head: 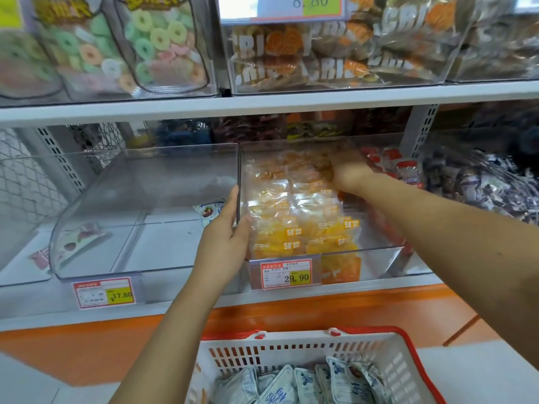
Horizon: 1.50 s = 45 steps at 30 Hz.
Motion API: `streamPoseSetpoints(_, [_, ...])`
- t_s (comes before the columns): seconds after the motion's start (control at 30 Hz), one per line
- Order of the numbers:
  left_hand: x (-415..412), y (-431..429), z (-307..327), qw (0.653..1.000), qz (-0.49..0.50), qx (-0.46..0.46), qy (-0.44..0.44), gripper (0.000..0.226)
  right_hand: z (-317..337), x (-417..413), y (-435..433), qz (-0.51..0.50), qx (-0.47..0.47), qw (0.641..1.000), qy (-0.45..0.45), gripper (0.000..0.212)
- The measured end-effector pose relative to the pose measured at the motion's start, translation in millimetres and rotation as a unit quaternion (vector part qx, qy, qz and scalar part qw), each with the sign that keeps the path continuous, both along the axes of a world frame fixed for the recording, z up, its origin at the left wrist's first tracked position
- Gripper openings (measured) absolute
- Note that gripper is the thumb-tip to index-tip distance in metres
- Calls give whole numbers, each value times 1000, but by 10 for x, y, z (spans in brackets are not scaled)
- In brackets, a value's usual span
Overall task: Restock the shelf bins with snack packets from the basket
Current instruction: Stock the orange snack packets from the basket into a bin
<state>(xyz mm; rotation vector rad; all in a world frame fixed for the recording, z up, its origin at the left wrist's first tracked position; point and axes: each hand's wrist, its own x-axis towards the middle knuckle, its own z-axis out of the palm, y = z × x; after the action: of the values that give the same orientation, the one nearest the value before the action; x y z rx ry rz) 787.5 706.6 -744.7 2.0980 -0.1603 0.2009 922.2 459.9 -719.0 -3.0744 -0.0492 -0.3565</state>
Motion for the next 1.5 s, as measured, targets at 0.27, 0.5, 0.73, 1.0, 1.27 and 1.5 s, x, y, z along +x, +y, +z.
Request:
streamPoseSetpoints(0.27, [-85,104,-30,998,-2,-49,-45,44,-10,-969,53,44,218,961,-166,37])
streamPoseSetpoints(0.5, [-708,331,-393,971,79,9,-224,21,-328,-2058,342,124,157,942,-268,27])
streamPoseSetpoints(0.73, [-1050,631,-1095,967,75,238,55,28,-1175,-2584,360,123,162,975,89,38])
streamPoseSetpoints(1.0, [-1508,718,-2054,866,31,411,283,19,-2486,-3228,147,2,113,881,460,26])
streamPoseSetpoints(1.27, [-1278,605,-1536,882,19,352,312,35,-2245,-3271,252,-45,295,865,405,43])
streamPoseSetpoints(1.5, [-1294,305,-492,922,-117,-86,358,17,-1377,-3130,444,41,682,645,343,50])
